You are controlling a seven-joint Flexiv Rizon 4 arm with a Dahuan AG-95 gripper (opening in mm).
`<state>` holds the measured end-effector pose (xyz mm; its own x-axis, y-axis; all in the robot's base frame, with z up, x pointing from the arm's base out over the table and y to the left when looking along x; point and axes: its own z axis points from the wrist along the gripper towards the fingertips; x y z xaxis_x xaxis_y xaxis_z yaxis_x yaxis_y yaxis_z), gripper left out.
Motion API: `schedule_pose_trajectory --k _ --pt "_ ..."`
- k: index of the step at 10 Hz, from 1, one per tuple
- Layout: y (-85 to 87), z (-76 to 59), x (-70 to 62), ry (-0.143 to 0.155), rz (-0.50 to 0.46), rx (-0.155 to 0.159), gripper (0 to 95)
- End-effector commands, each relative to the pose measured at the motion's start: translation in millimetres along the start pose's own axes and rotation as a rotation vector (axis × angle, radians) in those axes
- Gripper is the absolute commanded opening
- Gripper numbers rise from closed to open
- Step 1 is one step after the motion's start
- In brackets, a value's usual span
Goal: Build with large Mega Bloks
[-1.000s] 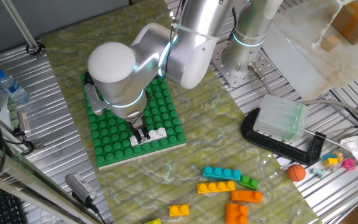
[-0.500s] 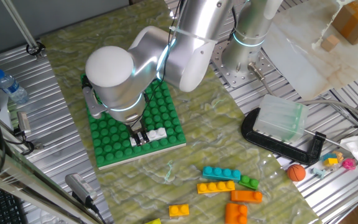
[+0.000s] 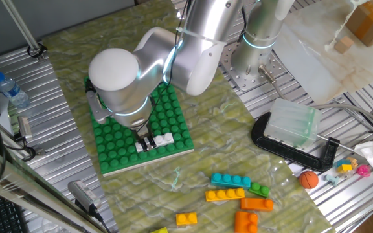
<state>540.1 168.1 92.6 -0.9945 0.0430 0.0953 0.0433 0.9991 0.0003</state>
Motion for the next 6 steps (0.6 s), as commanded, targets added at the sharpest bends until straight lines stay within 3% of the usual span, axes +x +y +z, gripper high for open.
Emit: schedule_pose_trajectory --k 1,2,4,6 --pt "5.1 13.6 7.3 0.021 0.002 0.0 0.0" --pt "7.4 3.5 13.5 0.024 0.0 -0.002 0.0" --pt "7.4 -3.1 24.1 0.025 -0.004 -0.003 0.0" --pt "4.0 -0.9 34.8 0.015 -0.016 -0.004 0.0"
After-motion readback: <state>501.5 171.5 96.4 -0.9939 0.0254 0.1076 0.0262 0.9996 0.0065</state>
